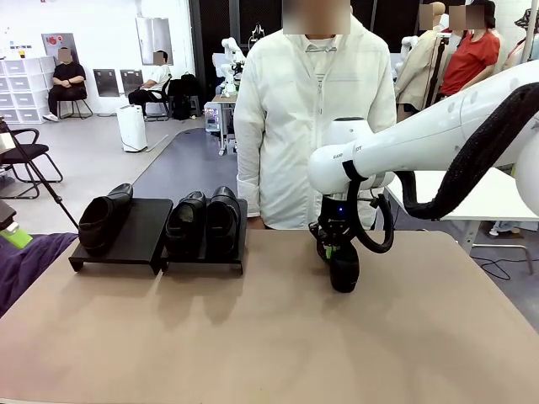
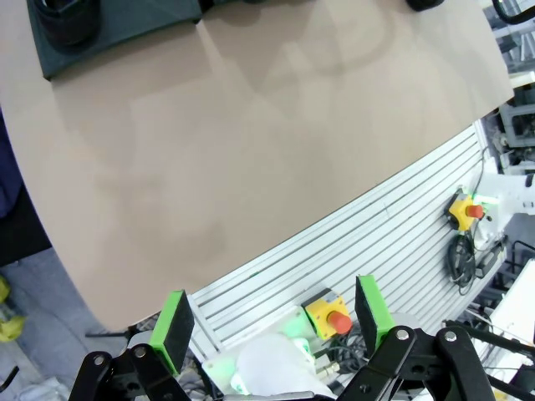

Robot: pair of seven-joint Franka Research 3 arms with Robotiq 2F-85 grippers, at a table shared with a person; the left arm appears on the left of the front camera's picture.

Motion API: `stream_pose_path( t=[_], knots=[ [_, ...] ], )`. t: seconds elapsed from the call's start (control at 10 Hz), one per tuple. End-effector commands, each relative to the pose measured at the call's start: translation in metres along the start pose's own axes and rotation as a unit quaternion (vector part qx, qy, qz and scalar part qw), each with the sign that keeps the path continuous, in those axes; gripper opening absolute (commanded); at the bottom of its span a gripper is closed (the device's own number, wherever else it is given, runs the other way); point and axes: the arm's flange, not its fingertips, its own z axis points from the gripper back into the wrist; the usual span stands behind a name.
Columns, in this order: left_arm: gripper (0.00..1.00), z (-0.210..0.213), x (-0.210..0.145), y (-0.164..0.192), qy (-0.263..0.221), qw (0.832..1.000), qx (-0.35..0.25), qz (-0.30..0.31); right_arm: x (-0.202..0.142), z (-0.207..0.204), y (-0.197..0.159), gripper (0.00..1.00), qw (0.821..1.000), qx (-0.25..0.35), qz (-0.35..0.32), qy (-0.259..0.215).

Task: Organize the shoes by placing them on the stand.
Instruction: Pick up one Shoe and place it in the middle of the table.

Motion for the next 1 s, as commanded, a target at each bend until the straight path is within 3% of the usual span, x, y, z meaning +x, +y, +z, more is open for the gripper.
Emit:
stream_pose_path(
  t=[0.0,0.2,0.3,0.6,0.7,0.8,0.9],
  knots=[
    [1.00,0.001,-0.002,0.001,0.003,1.000,0.001,0.000,-0.026,0.051,-0.027,0.00,1.000,0.021,-0.007,0.005],
    [1.00,0.001,-0.002,0.001,0.003,1.000,0.001,0.000,-0.092,0.108,-0.053,0.00,0.998,0.040,-0.003,0.039],
    [1.00,0.001,-0.002,0.001,0.003,1.000,0.001,0.000,-0.133,0.124,-0.060,0.00,0.997,0.041,0.029,0.057],
    [1.00,0.001,-0.002,0.001,0.003,1.000,0.001,0.000,-0.240,0.120,-0.064,0.00,0.998,-0.003,0.059,-0.015],
    [1.00,0.001,-0.002,0.001,0.003,1.000,0.001,0.000,-0.241,0.115,-0.068,0.00,0.998,0.010,0.062,-0.032],
    [1.00,0.001,-0.002,0.001,0.003,1.000,0.001,0.000,-0.206,0.111,-0.072,0.00,0.997,0.022,0.073,0.005],
    [1.00,0.001,-0.002,0.001,0.003,1.000,0.001,0.000,-0.243,0.123,-0.062,0.00,0.999,-0.005,0.046,0.011]
  ],
)
